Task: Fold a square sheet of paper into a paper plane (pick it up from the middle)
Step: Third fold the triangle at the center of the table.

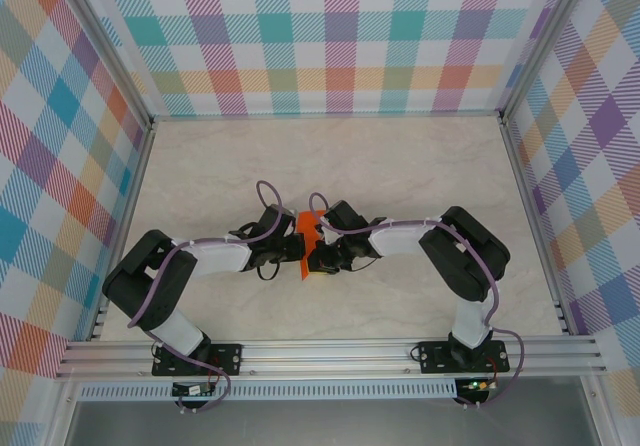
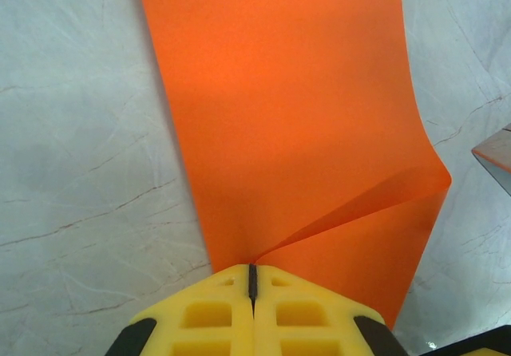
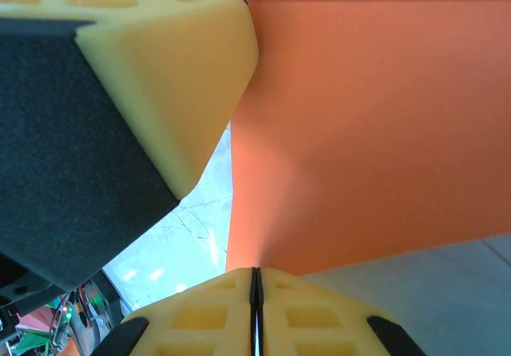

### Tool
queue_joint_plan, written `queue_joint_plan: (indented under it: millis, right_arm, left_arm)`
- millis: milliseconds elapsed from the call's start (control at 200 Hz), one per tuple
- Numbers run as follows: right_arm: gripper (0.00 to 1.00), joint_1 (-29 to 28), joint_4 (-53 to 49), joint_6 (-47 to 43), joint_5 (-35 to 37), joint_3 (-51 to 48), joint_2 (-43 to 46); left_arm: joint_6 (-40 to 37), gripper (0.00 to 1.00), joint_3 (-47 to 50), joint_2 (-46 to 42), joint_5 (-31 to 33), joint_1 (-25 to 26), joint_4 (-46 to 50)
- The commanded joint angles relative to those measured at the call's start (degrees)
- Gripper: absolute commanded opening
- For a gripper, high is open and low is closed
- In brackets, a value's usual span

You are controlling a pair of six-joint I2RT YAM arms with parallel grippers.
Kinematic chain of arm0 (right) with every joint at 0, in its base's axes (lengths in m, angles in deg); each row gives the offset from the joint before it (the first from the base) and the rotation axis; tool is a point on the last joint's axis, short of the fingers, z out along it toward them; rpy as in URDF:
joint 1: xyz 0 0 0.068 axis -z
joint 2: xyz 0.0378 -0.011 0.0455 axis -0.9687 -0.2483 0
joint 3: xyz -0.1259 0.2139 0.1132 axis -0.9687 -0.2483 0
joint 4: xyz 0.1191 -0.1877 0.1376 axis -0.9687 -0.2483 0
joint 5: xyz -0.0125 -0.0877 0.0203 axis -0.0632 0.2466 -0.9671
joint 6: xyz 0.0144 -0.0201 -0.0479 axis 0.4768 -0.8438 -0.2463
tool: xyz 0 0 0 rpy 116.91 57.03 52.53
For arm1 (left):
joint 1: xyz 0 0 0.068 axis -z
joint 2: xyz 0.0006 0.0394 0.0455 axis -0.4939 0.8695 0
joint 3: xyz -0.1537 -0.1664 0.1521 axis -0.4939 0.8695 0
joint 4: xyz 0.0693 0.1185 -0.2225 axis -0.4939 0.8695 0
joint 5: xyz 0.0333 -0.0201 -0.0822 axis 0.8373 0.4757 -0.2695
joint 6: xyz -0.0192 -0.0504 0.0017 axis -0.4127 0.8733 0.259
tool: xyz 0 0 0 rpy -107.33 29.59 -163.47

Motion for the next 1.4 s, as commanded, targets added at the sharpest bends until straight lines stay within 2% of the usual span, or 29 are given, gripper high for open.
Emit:
queue_joint_plan:
  millis: [0, 300, 910, 1055, 1225, 1395]
  right_arm:
    - [0.1, -0.57, 1.55, 0.45, -1.02, 1.11, 0.36]
    - [0.1, -0.81, 6.58, 1.66, -3.92, -0.9, 0.52]
    - [0.06, -2.67, 8.84, 4.15, -3.21, -3.61, -3.6]
    - [0.06, -2.59, 8.11, 4.23, -3.07, -3.2, -1.33]
    - [0.06, -0.13, 4.95, 3.07, 0.5, -1.85, 4.62]
    - [0.06, 3.22, 2.06, 1.05, 1.81, -0.34, 2.48]
  left_arm:
    - [-1.01, 0.0, -0.38, 0.56, 1.64, -0.02, 0.68]
    - [-0.76, 0.0, -0.06, 1.28, 2.0, -0.02, 0.91]
    - [0.31, 0.0, 0.52, 1.33, 3.58, -0.04, 1.0]
    - [0.33, 0.0, 0.49, 1.21, 3.75, -0.04, 1.25]
    - [0.05, 0.0, 0.43, 0.93, 3.64, -0.04, 1.62]
    - [-0.13, 0.0, 0.34, 0.97, 3.44, -0.04, 1.59]
